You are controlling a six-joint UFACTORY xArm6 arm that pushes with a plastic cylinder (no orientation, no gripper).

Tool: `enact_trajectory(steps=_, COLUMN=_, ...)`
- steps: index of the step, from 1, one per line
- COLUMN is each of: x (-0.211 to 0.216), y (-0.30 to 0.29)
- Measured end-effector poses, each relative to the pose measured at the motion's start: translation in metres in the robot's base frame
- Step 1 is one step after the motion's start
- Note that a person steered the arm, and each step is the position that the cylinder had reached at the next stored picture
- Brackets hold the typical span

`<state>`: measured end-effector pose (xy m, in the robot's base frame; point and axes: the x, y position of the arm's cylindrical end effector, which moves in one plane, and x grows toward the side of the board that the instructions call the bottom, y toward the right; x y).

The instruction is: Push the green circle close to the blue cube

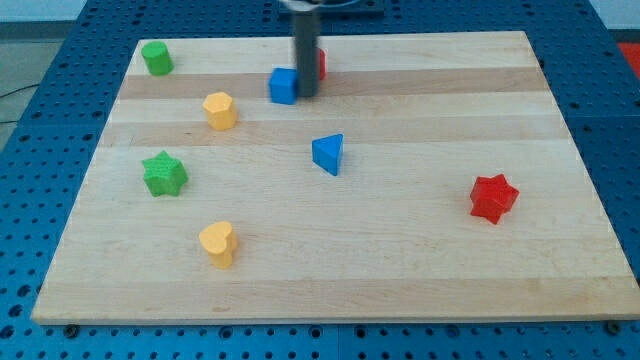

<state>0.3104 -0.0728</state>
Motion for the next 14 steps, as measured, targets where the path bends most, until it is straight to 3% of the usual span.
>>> enact_trajectory(steps=1, x=-0.002, y=-0.08)
enact_trajectory(steps=2, x=-0.004, y=-0.12)
enact_trajectory(steps=3, x=-0.014, y=-0.121)
enact_trajectory(steps=4, x=0.026, y=-0.099)
enact_trajectory(steps=5, x=0.067, y=-0.139)
enact_trajectory(steps=6, x=0.094, y=-0.219)
enact_trajectory(steps=7, x=0.091, y=-0.232)
enact_trajectory(steps=9, x=0.016, y=-0.198)
enact_trajectory(steps=10, x=-0.004, y=-0.212)
enact_trajectory(steps=14, x=-0.04, y=-0.227)
